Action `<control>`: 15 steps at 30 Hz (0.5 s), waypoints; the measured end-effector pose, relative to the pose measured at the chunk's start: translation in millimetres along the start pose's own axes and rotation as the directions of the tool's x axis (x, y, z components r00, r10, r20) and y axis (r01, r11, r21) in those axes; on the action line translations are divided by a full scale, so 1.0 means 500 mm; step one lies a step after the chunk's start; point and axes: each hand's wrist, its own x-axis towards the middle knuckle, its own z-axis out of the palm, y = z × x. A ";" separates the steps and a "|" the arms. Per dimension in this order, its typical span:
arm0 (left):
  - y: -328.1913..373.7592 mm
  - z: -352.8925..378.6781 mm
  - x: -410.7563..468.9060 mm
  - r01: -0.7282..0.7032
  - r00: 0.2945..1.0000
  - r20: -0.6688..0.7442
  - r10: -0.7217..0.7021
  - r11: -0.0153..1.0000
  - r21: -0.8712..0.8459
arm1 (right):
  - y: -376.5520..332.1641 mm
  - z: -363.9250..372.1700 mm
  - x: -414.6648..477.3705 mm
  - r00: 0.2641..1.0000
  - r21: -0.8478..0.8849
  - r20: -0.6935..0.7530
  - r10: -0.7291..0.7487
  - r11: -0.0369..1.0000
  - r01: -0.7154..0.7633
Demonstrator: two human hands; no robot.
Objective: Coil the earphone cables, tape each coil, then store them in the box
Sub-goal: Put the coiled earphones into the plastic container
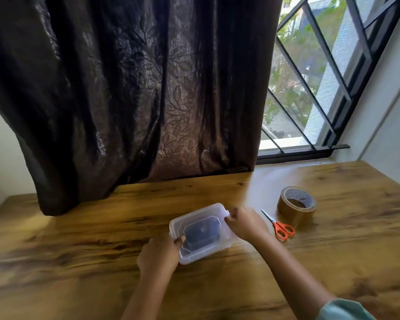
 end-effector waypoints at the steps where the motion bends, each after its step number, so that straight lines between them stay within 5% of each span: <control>1: 0.002 0.002 0.001 -0.002 1.000 -0.005 0.002 1.000 0.026 | 0.004 0.003 0.003 1.000 -0.001 0.008 0.005 1.000 -0.005; 4: -0.011 0.001 0.018 0.008 0.996 0.087 -0.004 0.999 -0.041 | 0.012 -0.009 0.010 0.989 0.204 0.137 0.058 0.975 -0.086; 6: -0.021 -0.003 0.032 0.060 0.979 0.204 -0.004 0.961 -0.270 | 0.015 -0.021 0.008 0.966 0.347 0.242 0.095 0.921 -0.177; 9: -0.032 -0.020 0.033 0.393 0.874 0.485 -0.038 0.643 -0.657 | 0.017 -0.029 0.006 0.948 0.390 0.298 0.111 0.892 -0.227; 11: -0.041 -0.026 0.039 0.521 0.805 0.593 -0.021 0.503 -0.689 | 0.016 -0.030 0.004 0.945 0.403 0.308 0.108 0.885 -0.232; 15: -0.043 -0.032 0.047 0.554 0.790 0.612 -0.022 0.451 -0.699 | 0.022 -0.028 0.002 0.933 0.434 0.343 0.111 0.862 -0.262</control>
